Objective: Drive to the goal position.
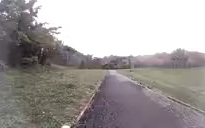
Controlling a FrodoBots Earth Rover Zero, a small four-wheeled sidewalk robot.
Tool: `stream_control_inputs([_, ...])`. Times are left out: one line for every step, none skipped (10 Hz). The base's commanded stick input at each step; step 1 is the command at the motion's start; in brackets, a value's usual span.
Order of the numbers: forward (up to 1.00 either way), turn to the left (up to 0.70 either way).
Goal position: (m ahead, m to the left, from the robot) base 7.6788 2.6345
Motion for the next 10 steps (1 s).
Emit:
stream_control_inputs([0.7,0.0])
stream_control_inputs([0.7,-0.04])
stream_control_inputs([0.7,-0.35])
stream_control_inputs([0.7,-0.35])
stream_control_inputs([0.7,-0.27])
stream_control_inputs([0.7,-0.06])
stream_control_inputs([0.7,0.0])
stream_control_inputs([0.7,0.0])
stream_control_inputs([0.7,0.0])
stream_control_inputs([0.7,0.0])
